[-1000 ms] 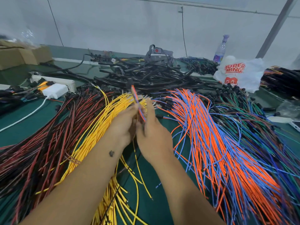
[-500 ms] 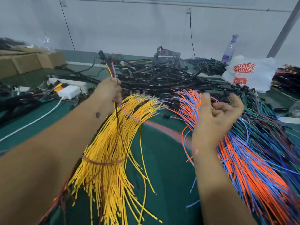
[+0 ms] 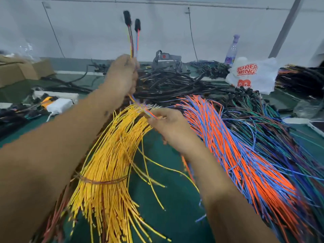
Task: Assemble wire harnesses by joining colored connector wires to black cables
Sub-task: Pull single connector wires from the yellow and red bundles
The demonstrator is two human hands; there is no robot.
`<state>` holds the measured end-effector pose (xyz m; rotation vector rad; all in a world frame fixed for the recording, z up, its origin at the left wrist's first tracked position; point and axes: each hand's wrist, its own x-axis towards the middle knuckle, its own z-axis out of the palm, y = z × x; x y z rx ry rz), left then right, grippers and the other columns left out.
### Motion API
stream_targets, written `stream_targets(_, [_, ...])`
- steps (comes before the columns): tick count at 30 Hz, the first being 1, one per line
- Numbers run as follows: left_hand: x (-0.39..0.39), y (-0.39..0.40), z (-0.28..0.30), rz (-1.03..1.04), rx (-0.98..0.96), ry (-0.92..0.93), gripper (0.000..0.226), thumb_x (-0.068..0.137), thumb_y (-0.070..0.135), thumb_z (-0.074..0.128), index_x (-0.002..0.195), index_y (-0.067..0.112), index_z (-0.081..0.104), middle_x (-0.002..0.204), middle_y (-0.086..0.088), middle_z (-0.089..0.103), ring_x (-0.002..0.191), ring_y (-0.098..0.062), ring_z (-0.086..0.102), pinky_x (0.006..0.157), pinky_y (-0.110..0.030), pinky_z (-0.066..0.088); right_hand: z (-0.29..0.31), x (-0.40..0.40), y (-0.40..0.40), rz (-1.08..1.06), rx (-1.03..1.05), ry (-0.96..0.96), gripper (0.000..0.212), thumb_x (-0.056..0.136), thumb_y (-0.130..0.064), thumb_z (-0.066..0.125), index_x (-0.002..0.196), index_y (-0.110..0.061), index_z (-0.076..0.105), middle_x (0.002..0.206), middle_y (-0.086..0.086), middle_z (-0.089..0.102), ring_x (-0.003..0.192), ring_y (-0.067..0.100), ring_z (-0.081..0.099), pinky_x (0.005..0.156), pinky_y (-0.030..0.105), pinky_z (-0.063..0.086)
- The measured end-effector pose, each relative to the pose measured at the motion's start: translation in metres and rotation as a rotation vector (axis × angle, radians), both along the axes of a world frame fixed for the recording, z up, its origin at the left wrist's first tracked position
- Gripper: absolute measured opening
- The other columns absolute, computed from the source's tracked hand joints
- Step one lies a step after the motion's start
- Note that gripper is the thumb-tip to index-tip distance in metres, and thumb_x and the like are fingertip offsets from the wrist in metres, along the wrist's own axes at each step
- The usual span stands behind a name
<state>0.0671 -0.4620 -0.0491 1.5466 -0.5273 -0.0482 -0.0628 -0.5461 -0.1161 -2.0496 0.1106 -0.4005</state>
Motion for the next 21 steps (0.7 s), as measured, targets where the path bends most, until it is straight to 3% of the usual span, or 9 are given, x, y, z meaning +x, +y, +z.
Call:
stream_targets(3, [0.014,0.005,-0.017,0.113,0.297,-0.194,0.026,0.097,0.014,0.038,0.073,0.019,0.047,0.054,0.001,0.037,0.043,-0.013,0.031,0.044,-0.023,0.021,0.024,-0.013,-0.002,0.188,-0.518,0.229,0.025,0.094,-0.023,0.059,0.115,-0.011,0.064,0.067,-0.009,0.047,0.052,0.004,0.045,0.046,0.012,0.037])
stream_targets(5, [0.012,-0.002,-0.032,0.091,0.321,-0.123,0.027,0.098,0.013,0.038,0.074,0.018,0.047,0.050,0.001,0.038,0.041,-0.012,0.032,0.043,-0.022,0.020,0.034,-0.021,0.005,0.321,-0.640,0.384,0.028,0.096,-0.027,0.057,0.114,-0.006,0.062,0.072,-0.001,0.060,0.062,0.017,0.061,0.058,0.016,0.049])
stream_targets(6, [0.006,-0.008,-0.038,0.057,0.284,-0.028,0.028,0.099,0.011,0.036,0.074,0.018,0.047,0.051,-0.001,0.037,0.040,-0.012,0.030,0.041,-0.019,0.018,0.040,-0.026,0.006,0.364,-0.623,0.420,0.029,0.097,-0.027,0.055,0.113,-0.003,0.062,0.078,0.007,0.067,0.069,0.024,0.067,0.064,0.024,0.055])
stream_targets(8, [-0.015,-0.025,-0.052,-0.055,0.194,0.108,0.029,0.096,0.005,0.039,0.071,0.016,0.048,0.048,0.000,0.040,0.042,-0.013,0.035,0.040,-0.017,0.023,0.049,-0.032,-0.003,0.335,-0.515,0.347,0.025,0.098,-0.022,0.053,0.104,-0.001,0.066,0.084,0.013,0.070,0.072,0.024,0.069,0.066,0.024,0.054])
stream_targets(12, [-0.076,-0.069,-0.089,-0.322,0.137,0.017,0.032,0.091,0.000,0.041,0.063,0.014,0.048,0.041,0.007,0.046,0.039,-0.007,0.044,0.036,-0.011,0.033,0.055,-0.042,-0.050,-0.022,-0.288,0.131,0.025,0.095,-0.015,0.053,0.085,0.002,0.068,0.079,0.020,0.069,0.068,0.025,0.062,0.077,0.040,0.054])
stream_targets(15, [-0.095,-0.101,-0.119,-0.197,0.176,0.108,0.032,0.101,0.008,0.035,0.074,0.014,0.051,0.058,0.002,0.051,0.053,-0.012,0.045,0.052,-0.022,0.038,0.042,-0.050,-0.097,-0.251,-0.344,0.124,0.027,0.092,-0.019,0.056,0.081,0.003,0.069,0.078,0.020,0.069,0.068,0.020,0.057,0.078,0.043,0.051])
stream_targets(17, [-0.093,-0.109,-0.135,-0.082,0.182,-0.001,0.028,0.101,0.013,0.038,0.081,0.006,0.056,0.073,-0.011,0.055,0.068,-0.021,0.046,0.067,-0.031,0.035,0.031,-0.055,-0.131,-0.393,-0.343,0.140,0.026,0.090,-0.020,0.056,0.084,0.002,0.069,0.085,0.023,0.069,0.069,0.019,0.053,0.073,0.039,0.050])
stream_targets(19, [-0.093,-0.108,-0.142,0.005,0.224,-0.125,0.029,0.102,0.018,0.038,0.086,0.001,0.057,0.080,-0.015,0.058,0.074,-0.024,0.048,0.067,-0.034,0.033,0.018,-0.058,-0.159,-0.505,-0.325,0.165,0.026,0.089,-0.022,0.055,0.090,-0.001,0.070,0.091,0.023,0.069,0.071,0.019,0.056,0.070,0.035,0.047])
stream_targets(21, [-0.096,-0.106,-0.144,0.008,0.244,-0.218,0.030,0.102,0.022,0.038,0.086,0.005,0.056,0.078,-0.010,0.059,0.075,-0.026,0.050,0.067,-0.037,0.034,0.004,-0.057,-0.177,-0.577,-0.303,0.192,0.026,0.090,-0.024,0.056,0.099,-0.005,0.069,0.102,0.020,0.070,0.087,0.025,0.063,0.081,0.034,0.049])
